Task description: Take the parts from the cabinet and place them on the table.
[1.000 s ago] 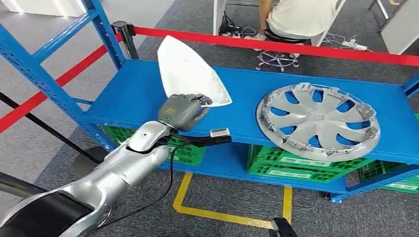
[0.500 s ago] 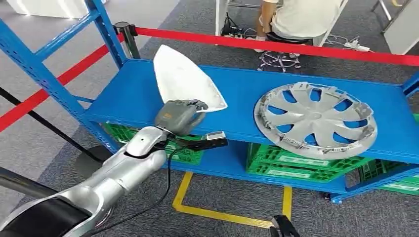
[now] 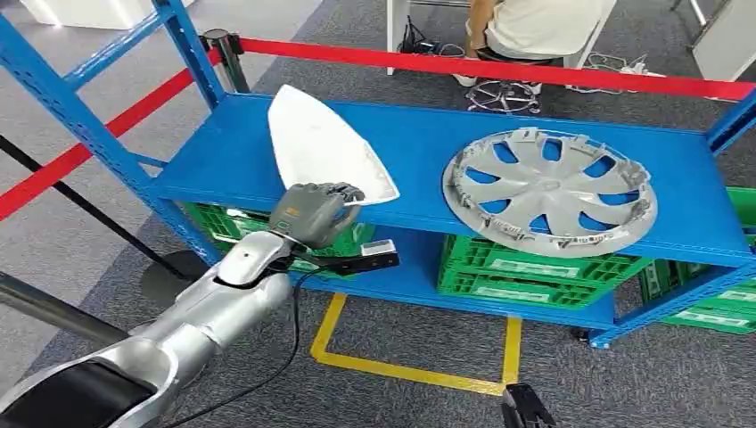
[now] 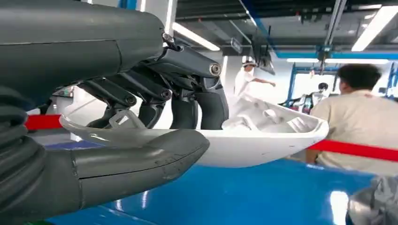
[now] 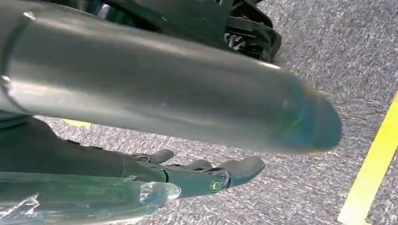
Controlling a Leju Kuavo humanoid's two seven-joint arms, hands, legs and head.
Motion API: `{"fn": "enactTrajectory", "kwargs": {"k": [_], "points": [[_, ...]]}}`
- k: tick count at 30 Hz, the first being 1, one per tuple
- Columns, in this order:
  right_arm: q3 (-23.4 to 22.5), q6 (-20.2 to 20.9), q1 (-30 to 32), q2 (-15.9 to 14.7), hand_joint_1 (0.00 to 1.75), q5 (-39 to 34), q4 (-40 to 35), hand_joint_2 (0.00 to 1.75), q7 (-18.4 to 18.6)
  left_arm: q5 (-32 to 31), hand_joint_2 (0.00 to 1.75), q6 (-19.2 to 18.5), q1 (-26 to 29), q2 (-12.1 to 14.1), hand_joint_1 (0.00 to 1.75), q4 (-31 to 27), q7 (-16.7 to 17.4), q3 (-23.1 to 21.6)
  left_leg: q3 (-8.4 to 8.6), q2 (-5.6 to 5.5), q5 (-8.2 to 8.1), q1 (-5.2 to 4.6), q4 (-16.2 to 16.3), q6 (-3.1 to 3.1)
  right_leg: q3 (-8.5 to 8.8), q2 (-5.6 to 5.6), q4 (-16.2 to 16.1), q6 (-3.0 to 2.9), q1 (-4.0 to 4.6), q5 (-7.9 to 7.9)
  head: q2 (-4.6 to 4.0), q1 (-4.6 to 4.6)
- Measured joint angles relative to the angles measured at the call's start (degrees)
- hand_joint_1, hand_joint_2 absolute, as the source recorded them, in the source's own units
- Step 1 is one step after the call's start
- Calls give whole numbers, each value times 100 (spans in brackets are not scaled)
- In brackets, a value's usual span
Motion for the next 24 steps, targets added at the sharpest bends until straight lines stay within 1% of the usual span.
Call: {"fn": "enactTrajectory", "kwargs": {"k": [1, 2, 3, 4, 5, 6, 7, 8, 9, 10, 11, 12, 13, 14, 15, 16, 17, 18, 19, 20, 21, 22, 23, 24], "points": [[0, 2, -11, -2, 0, 0, -2, 0, -2, 0, 175, 2, -3, 0, 157, -6, 0, 0, -33, -5, 9, -21, -25, -5, -18, -1, -25, 33, -14, 66, 0, -6], [0, 4, -13, -2, 0, 2, -2, 0, -4, 0, 175, 4, 1, 6, 157, -6, 0, 0, -66, -4, 38, -38, -26, 7, -35, -3, -53, 67, -34, 120, 0, -11], [0, 4, -6, -2, 0, 13, -2, 0, -7, 0, 175, 4, 14, 13, 157, -6, 0, 0, -95, -2, 92, -41, -55, 30, -49, 1, -77, 106, -34, 171, 0, -4], [0, 4, 9, -4, 0, 20, 0, 0, -13, 0, 175, 4, 20, 15, 157, -6, 0, 0, -123, 21, 170, 9, -110, 65, -99, -1, -60, 134, -53, 128, 0, -9], [0, 4, 22, -11, 0, 35, -2, 0, -24, 0, 175, 4, 22, 15, 157, -6, 0, 0, -177, 29, 226, 1, -110, 106, -189, -5, 75, 140, -41, -131, 0, 5], [0, 4, 20, -11, 0, 55, -2, 0, -33, 0, 175, 9, 24, 17, 157, -7, 0, 0, -236, 29, 273, 5, -109, 124, -263, -3, 415, 152, -35, -485, 0, 29], [0, 4, 3, -13, 0, 66, -2, 0, -42, 2, 175, 11, 33, 24, 157, -6, 0, 2, -300, 29, 330, 1, -109, 129, -372, -5, 872, 164, -36, -808, 0, 33], [0, 15, -11, -13, 0, 79, -4, 0, -50, 11, 175, 15, 39, 33, 157, -6, -2, 2, -370, 31, 386, -5, -105, 135, -470, -4, 1306, 173, -32, -1031, 0, 24], [0, 15, -20, -13, 0, 85, -7, 0, -57, 18, 175, 20, 51, 44, 157, -6, -11, 2, -443, 33, 441, -12, -99, 133, -516, -4, 1625, 181, -28, -1103, 0, 35], [0, 15, -22, -20, 0, 99, -7, 0, -61, 35, 175, 20, 73, 55, 157, -6, -22, 2, -521, 33, 503, -16, -98, 131, -456, -4, 1726, 183, -28, -978, 0, 26], [0, 13, -23, -24, 0, 101, -7, 0, -66, 55, 175, 22, 92, 68, 157, -6, -28, 7, -593, 32, 559, -17, -94, 122, -289, -4, 1589, 178, -27, -746, 0, 33], [0, 7, -26, -33, 0, 109, -11, 0, -66, 61, 175, 24, 100, 85, 157, -9, -33, 15, -666, 32, 614, -16, -88, 110, -13, -4, 1240, 168, -27, -505, 0, 29], [0, 2, -37, -37, 0, 114, -13, 0, -68, 63, 175, 26, 99, 98, 157, -6, -37, 18, -722, 28, 663, -11, -76, 88, 330, -5, 764, 165, -30, -389, 0, 31], [0, 0, -61, -37, 0, 116, -17, 0, -68, 70, 175, 28, 97, 109, 157, -11, -42, 28, -770, 23, 706, -16, -55, 52, 622, -5, 235, 172, -33, -609, 0, 31], [0, 0, -72, -37, 0, 116, -35, 0, -77, 70, 175, 33, 93, 120, 157, -13, -46, 48, -806, 22, 738, -41, -28, 24, 918, 16, -138, 170, -9, -738, 0, 29], [0, 0, -78, -37, 0, 116, -41, 0, -79, 74, 175, 46, 92, 125, 157, -15, -50, 50, -811, 24, 811, -43, -32, 4, 866, 18, -121, 136, -10, -736, 0, 13], [0, 0, -81, -37, 0, 116, -41, 0, -85, 76, 175, 48, 90, 129, 157, -15, -55, 50, -822, 23, 850, -35, -37, -8, 849, 20, -109, 127, 6, -722, 0, 24], [0, 0, -72, -37, 0, 116, -41, 0, -83, 77, 175, 48, 97, 133, 157, -15, -57, 50, -830, 21, 887, -28, -46, -38, 820, 18, -80, 92, 13, -700, 0, 18], [0, 0, -60, -35, 0, 116, -42, 0, -83, 79, 175, 48, 108, 153, 157, -15, -61, 50, -863, 17, 891, -34, -43, -77, 721, 3, -99, -11, -16, -628, 0, 22], [0, 2, -69, -39, 0, 118, -41, 0, -81, 85, 175, 48, 104, 160, 157, -15, -61, 52, -913, 22, 649, -24, 44, -128, 710, -12, -97, -66, -26, -569, 0, 15], [-2, -7, -78, -46, 0, 120, -44, 0, -81, 101, 175, 46, 102, 171, 157, -15, -61, 55, -1002, 25, 301, -15, 320, -160, 635, -14, -96, -113, -26, -497, 0, -9], [-7, -13, -82, -48, 0, 123, -46, 0, -81, 116, 175, 46, 100, 184, 157, -15, -64, 59, -1125, 25, -65, 0, 773, -187, 547, -14, -92, -129, -24, -425, 0, -13], [-7, -15, -81, -48, 0, 129, -46, 0, -77, 129, 175, 46, 102, 199, 157, -15, -70, 63, -1247, 25, -323, 9, 1246, -204, 461, -14, -89, -135, -22, -361, 0, -11], [-9, -15, -75, -48, 0, 136, -46, 0, -61, 140, 175, 48, 107, 223, 157, -15, -81, 70, -1330, 25, -448, 14, 1661, -215, 372, -16, -82, -134, -22, -295, 0, -15]]}}
